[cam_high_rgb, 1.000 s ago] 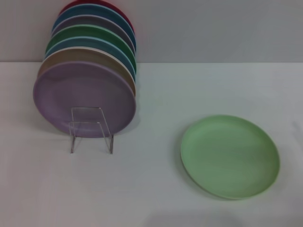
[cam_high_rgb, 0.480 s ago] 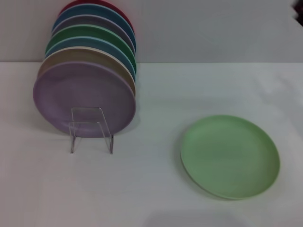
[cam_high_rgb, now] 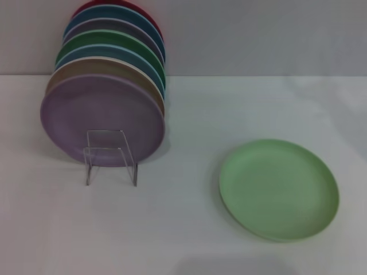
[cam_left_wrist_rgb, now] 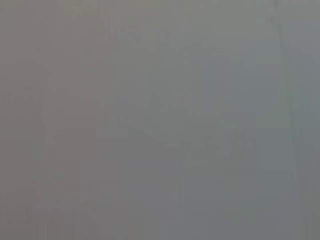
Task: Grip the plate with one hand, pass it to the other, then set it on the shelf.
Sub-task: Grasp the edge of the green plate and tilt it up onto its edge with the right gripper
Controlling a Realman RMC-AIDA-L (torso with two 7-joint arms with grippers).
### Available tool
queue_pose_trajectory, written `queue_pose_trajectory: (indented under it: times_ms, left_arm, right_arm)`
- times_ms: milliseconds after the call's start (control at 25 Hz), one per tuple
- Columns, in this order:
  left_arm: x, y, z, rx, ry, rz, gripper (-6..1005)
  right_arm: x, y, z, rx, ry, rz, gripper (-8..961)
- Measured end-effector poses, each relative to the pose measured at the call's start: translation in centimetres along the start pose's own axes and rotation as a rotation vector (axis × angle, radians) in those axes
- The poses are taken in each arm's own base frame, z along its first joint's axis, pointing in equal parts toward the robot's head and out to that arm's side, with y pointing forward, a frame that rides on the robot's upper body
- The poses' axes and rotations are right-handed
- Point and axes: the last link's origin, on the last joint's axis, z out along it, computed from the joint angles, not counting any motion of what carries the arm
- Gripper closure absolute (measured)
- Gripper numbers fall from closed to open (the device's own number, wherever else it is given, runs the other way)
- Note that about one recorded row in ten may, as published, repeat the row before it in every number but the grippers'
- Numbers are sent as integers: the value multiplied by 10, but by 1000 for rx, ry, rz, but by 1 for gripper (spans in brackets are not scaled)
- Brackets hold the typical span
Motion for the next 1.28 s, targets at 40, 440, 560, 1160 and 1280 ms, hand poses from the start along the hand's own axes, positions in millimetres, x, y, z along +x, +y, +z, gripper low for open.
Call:
queue_pose_trajectory:
  times_ms: [40, 440, 560, 1160, 1280]
  left_arm:
    - [-1, 0, 1, 1, -9, 3, 139]
    - [-13, 2, 13, 8, -83, 4, 138]
    - [-14, 1, 15, 11, -88, 4, 138]
    - [-20, 6, 29, 8, -127, 1, 138]
    - [-19, 7, 30, 4, -119, -1, 138]
  right_arm:
    - [11, -8, -2, 42, 195, 65, 136]
    - [46, -24, -35, 42, 655, 304, 137]
    - [55, -23, -38, 43, 731, 303, 137]
    - [120, -29, -37, 18, 1121, 328, 137]
    - [126, -32, -35, 37, 1159, 311, 137]
